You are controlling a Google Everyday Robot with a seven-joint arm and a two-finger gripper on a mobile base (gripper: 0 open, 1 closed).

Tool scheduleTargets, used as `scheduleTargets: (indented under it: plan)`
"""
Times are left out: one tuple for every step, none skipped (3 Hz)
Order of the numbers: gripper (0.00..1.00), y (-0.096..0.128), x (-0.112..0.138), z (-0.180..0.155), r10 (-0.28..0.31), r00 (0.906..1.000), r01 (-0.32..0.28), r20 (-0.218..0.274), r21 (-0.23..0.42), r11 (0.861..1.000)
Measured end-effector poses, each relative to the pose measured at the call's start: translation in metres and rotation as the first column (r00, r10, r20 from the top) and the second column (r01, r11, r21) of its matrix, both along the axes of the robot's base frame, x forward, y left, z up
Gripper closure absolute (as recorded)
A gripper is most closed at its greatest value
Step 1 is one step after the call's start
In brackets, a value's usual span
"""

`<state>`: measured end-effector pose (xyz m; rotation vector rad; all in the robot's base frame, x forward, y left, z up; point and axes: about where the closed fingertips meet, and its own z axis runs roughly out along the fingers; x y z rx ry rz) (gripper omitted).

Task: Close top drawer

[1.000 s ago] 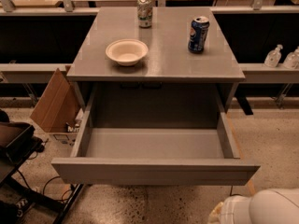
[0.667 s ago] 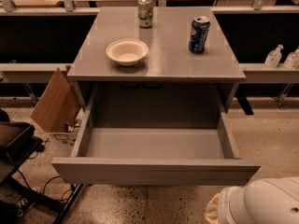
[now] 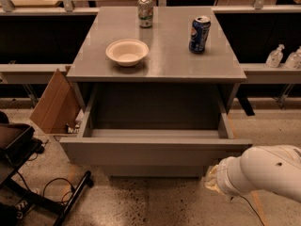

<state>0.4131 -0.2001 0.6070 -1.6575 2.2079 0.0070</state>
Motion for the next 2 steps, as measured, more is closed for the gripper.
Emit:
scheduleTargets:
  plan:
    - [1.00,0.0000,0.0000,0.0000,0.000,1.0000,0.000,0.000,0.000,1.000]
    - [1.00,0.0005,0.0079,-0.0014,0.008,0.9999,-0.009,0.009,0.028,1.000]
